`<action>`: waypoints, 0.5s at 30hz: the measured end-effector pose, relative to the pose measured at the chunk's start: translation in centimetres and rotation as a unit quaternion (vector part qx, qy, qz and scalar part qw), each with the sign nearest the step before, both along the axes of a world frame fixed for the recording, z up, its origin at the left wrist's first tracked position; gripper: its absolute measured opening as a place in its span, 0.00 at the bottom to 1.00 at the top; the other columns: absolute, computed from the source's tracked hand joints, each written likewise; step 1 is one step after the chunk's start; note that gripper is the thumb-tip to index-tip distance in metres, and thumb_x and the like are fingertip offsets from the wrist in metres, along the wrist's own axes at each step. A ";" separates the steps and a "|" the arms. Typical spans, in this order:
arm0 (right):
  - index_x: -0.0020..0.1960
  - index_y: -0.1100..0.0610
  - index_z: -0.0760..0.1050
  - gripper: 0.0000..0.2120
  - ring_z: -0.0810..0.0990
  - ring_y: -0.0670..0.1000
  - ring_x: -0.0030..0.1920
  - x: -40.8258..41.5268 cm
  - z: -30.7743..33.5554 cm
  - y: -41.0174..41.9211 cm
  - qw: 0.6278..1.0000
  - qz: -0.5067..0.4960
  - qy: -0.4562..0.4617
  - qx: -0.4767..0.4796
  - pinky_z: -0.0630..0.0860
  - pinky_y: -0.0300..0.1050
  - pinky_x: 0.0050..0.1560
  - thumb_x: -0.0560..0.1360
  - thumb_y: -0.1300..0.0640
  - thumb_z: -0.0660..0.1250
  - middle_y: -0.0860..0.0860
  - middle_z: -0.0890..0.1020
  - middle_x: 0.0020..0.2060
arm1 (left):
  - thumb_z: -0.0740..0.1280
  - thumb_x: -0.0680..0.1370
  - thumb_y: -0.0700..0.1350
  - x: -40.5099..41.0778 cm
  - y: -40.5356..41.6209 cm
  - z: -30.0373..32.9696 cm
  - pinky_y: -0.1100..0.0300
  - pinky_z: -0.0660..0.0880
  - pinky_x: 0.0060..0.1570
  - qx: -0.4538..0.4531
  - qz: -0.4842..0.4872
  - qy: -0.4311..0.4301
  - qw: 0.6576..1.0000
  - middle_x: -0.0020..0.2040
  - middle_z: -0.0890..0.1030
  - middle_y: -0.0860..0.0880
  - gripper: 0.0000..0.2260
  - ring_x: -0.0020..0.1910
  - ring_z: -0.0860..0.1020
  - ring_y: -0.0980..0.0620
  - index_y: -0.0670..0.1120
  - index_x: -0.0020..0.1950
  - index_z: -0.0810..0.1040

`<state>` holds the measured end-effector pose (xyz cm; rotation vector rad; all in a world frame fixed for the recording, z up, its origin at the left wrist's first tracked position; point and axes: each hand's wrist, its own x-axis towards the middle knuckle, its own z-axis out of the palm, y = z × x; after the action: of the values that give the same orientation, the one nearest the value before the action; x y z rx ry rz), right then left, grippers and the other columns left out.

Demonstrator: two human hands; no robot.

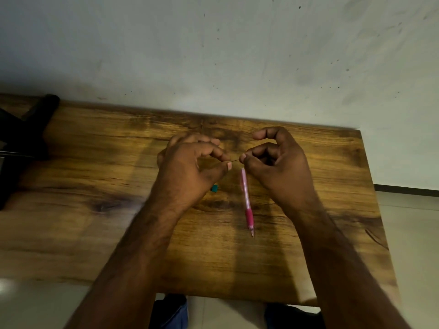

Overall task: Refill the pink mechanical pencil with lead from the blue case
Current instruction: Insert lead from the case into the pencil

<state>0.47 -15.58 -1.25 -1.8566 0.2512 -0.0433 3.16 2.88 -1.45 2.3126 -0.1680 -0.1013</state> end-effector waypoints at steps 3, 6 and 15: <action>0.59 0.52 0.76 0.14 0.88 0.49 0.40 0.0 0.2 0.1 0.995 -0.025 0.023 0.091 0.83 0.45 0.43 0.76 0.56 0.75 0.53 0.88 0.43 | 0.77 0.72 0.54 0.1 -0.3 0.1 0.41 0.70 0.68 -0.028 0.024 -0.010 0.999 0.57 0.83 0.61 0.04 0.66 0.74 0.53 0.58 0.44 0.86; 0.54 0.53 0.82 0.14 0.86 0.48 0.40 0.0 0.5 0.1 0.975 -0.029 0.083 0.203 0.81 0.40 0.41 0.72 0.47 0.75 0.52 0.89 0.46 | 0.78 0.73 0.49 0.0 -0.7 0.2 0.44 0.74 0.67 -0.108 0.057 -0.015 0.992 0.55 0.84 0.58 0.03 0.62 0.79 0.55 0.54 0.45 0.87; 0.43 0.53 0.86 0.05 0.83 0.49 0.40 -0.1 0.3 0.6 0.964 -0.010 0.118 0.240 0.78 0.46 0.45 0.77 0.58 0.74 0.53 0.88 0.42 | 0.78 0.73 0.47 -0.2 -1.7 0.7 0.49 0.75 0.66 -0.111 0.045 -0.010 0.993 0.56 0.84 0.55 0.04 0.61 0.80 0.57 0.50 0.47 0.88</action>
<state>0.34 -15.03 -0.93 -1.3732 0.4066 0.2105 3.00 1.20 -0.73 2.0963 -0.0800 -0.0123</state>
